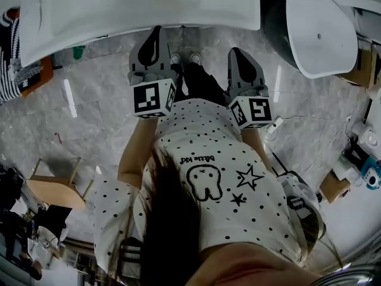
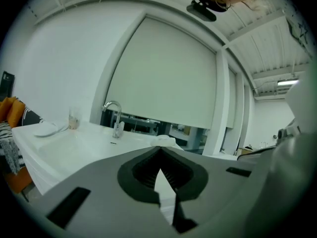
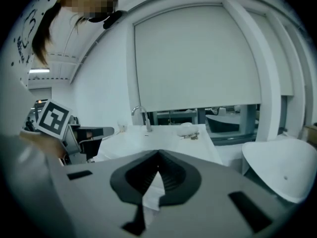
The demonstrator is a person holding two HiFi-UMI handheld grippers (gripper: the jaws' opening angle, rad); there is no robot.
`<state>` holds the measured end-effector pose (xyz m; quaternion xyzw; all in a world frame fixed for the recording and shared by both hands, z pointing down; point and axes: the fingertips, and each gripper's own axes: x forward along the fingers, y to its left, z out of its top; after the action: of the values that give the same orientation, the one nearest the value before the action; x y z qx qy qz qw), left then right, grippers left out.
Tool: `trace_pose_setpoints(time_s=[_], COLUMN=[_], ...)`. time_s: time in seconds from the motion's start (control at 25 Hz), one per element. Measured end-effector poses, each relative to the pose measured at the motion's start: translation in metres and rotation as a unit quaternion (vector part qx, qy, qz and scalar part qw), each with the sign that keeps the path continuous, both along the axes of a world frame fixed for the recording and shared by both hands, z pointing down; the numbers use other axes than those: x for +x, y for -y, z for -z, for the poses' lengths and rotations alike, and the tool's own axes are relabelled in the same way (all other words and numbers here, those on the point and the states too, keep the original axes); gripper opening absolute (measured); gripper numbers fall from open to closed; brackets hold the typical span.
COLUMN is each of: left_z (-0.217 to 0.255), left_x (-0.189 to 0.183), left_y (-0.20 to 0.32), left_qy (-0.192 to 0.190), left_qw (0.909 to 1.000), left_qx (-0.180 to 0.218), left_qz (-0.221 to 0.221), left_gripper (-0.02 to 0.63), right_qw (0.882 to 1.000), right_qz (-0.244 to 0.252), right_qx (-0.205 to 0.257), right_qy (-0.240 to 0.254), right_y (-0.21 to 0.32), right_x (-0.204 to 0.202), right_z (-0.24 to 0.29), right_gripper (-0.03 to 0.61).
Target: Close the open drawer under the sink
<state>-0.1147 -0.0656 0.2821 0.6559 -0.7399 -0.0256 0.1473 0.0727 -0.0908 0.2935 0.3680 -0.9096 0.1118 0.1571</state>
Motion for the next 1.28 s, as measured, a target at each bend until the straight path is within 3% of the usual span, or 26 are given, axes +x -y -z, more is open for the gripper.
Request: trace_pose_setpoints(time_s=[0.48, 0.84, 1.04, 1.28], left_z=[0.051, 0.045, 0.037, 0.045], left_x=[-0.021, -0.015, -0.013, -0.008], left_y=[-0.061, -0.071, -0.066, -0.062], left_qy=[0.028, 0.006, -0.007, 0.017], left_qw=[0.9986, 0.9985, 0.9976, 0.9965], left_qx=[0.025, 0.008, -0.002, 0.005], left_qz=[-0.036, -0.054, -0.068, -0.081], left_gripper=[0.005, 0.005, 0.005, 0.005], right_qw=[0.997, 0.996, 0.995, 0.99], right_qz=[0.013, 0.008, 0.053, 0.096], right_qx=[0.068, 0.081, 0.087, 0.106], right_qy=[0.03, 0.03, 0.009, -0.012], right_y=[-0.022, -0.025, -0.03, -0.043], right_x=[-0.035, -0.039, -0.06, -0.082], right_z=[0.048, 0.053, 0.047, 0.048], right_gripper=[0.012, 0.012, 0.012, 0.012])
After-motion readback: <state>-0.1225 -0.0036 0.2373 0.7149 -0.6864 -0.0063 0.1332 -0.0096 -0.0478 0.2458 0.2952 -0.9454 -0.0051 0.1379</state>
